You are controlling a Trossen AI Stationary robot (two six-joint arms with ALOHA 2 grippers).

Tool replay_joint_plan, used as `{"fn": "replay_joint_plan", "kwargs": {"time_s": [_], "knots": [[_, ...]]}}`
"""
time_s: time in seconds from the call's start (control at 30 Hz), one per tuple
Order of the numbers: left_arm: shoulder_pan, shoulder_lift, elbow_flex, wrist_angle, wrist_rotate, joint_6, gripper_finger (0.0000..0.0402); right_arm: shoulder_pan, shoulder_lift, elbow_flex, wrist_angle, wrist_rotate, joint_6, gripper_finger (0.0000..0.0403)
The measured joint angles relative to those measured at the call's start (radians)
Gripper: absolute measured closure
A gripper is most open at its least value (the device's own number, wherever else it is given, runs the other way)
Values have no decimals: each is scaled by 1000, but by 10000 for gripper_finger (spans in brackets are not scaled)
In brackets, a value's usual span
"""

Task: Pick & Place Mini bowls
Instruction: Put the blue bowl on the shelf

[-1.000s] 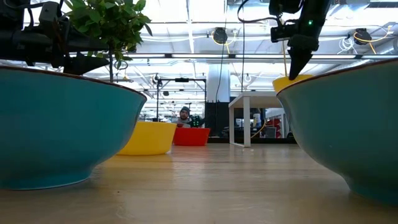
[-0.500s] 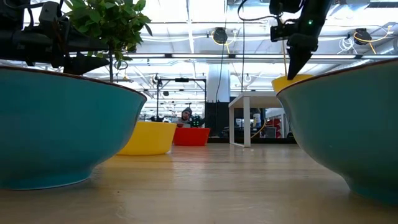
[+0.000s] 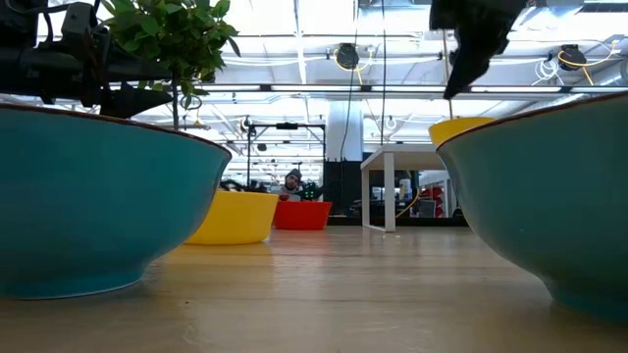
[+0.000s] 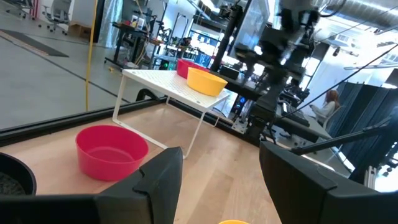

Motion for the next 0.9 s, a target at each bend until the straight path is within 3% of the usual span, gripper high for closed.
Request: {"fn": "replay_joint_plan", "kwargs": {"time_s": [0.23, 0.53, 0.9], "knots": [[0, 0, 0, 0, 0, 0, 183, 219, 85, 0, 121, -26, -158, 237], [0, 0, 0, 0, 0, 0, 183, 386, 261, 0, 256, -243, -287, 243], [0, 0, 0, 0, 0, 0, 183, 675, 416, 1, 588, -244, -300, 243]]}}
